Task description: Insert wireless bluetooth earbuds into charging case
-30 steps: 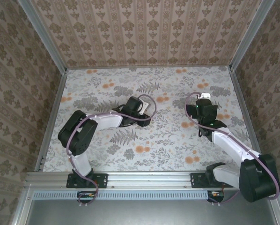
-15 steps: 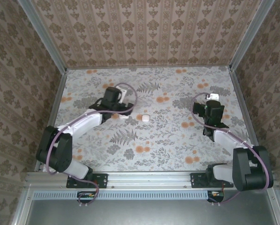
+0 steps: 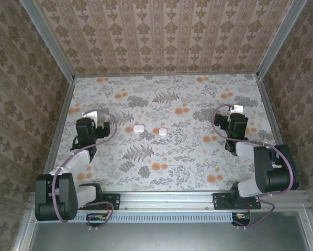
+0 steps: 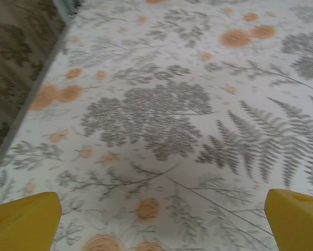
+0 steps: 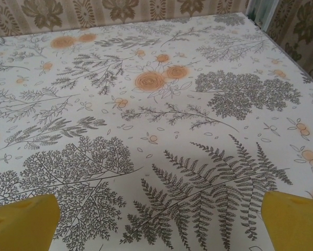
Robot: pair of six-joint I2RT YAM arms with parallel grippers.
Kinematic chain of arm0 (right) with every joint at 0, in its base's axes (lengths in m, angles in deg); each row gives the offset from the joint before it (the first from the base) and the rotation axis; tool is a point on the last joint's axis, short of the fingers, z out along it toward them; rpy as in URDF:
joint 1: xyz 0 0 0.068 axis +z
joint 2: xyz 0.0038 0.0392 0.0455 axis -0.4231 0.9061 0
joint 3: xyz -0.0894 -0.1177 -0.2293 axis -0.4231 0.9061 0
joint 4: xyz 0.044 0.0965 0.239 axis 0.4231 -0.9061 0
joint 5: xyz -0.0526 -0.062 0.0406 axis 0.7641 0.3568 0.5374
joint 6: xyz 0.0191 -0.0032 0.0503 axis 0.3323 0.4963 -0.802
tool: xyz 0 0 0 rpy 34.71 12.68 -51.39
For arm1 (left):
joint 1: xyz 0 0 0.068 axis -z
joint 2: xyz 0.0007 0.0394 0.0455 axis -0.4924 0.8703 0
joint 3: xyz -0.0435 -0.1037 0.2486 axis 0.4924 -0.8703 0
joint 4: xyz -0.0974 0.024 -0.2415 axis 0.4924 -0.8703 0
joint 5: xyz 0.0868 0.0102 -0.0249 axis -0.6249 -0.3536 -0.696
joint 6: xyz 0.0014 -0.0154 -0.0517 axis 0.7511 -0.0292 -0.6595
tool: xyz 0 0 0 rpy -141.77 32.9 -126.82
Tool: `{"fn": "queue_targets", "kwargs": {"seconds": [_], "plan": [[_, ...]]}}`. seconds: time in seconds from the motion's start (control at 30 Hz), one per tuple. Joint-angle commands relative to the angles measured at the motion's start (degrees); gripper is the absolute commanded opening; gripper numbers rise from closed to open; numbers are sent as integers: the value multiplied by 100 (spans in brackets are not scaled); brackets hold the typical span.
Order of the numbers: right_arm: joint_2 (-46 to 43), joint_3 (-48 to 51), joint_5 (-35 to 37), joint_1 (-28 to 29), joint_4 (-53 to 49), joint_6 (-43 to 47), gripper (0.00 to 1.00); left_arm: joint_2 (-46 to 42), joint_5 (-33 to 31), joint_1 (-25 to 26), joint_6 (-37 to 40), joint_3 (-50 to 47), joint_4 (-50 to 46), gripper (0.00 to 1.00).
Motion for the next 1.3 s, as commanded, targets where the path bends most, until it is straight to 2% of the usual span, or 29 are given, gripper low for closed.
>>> {"fn": "queue_targets", "kwargs": {"seconds": [0.0, 0.13, 0.37, 0.47, 0.6, 0.67, 0.77, 1.27], "plan": [[40, 70, -347, -19, 500, 8, 100, 11, 267, -275, 105, -407, 1497, 100], [512, 306, -841, -14, 1374, 206, 100, 358, 728, -442, -61, -523, 2109, 100], [508, 265, -808, 25, 1283, 237, 100, 1052, 1290, -438, -182, -516, 2899, 100], [495, 260, -797, 47, 1262, 270, 100, 1628, 1580, -415, -112, -422, 3324, 100], [502, 258, -769, 69, 1261, 301, 100, 2222, 1503, -272, 58, -272, 3631, 100], [506, 245, -755, 78, 1238, 306, 100, 2157, 1368, -222, 81, -18, 2978, 100], [508, 244, -752, 87, 1232, 314, 100, 2174, 1074, -93, 115, 6, 2933, 100], [505, 230, -761, 109, 1220, 341, 100, 2180, 1058, -86, 123, 7, 2960, 100]]}}
